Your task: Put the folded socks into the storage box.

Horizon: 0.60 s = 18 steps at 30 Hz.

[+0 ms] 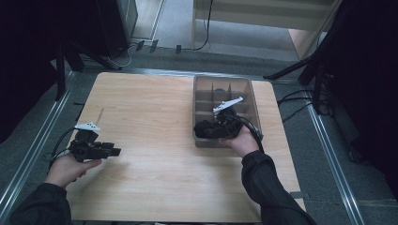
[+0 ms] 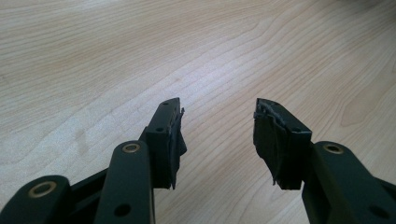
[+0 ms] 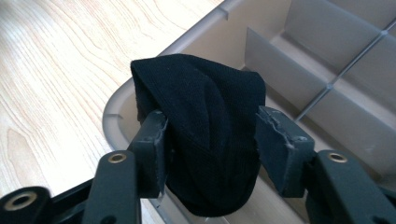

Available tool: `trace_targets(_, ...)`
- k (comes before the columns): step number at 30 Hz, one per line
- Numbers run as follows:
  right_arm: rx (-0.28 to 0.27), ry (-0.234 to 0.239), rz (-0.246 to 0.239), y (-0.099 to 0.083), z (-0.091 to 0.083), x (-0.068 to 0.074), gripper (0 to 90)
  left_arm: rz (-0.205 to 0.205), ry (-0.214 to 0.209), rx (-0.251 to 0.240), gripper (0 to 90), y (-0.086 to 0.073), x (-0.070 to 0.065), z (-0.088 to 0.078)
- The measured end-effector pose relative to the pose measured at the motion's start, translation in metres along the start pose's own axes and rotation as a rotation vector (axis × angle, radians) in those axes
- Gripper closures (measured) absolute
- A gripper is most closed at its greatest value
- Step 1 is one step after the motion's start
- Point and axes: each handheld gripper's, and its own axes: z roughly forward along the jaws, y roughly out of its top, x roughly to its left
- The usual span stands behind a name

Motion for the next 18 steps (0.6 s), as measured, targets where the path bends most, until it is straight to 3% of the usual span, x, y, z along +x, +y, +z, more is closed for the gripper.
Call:
trace_targets(7, -0.015, 0.011, -0.016, 0.009, -0.015, 0.005, 54.8, 0.000, -0.002, 0.001, 50.8, 0.000, 0.000, 0.000)
trace_targets(12, -0.052, 0.016, 0.005, 0.017, -0.023, 0.007, 69.7, -0.001, 0.000, -0.004, 50.8, 0.000, 0.000, -0.001)
trace_targets(18, -0.057, -0.027, 0.034, 0.018, -0.018, 0.000, 85.5, 0.000, -0.001, -0.001, 50.9, 0.000, 0.000, -0.001)
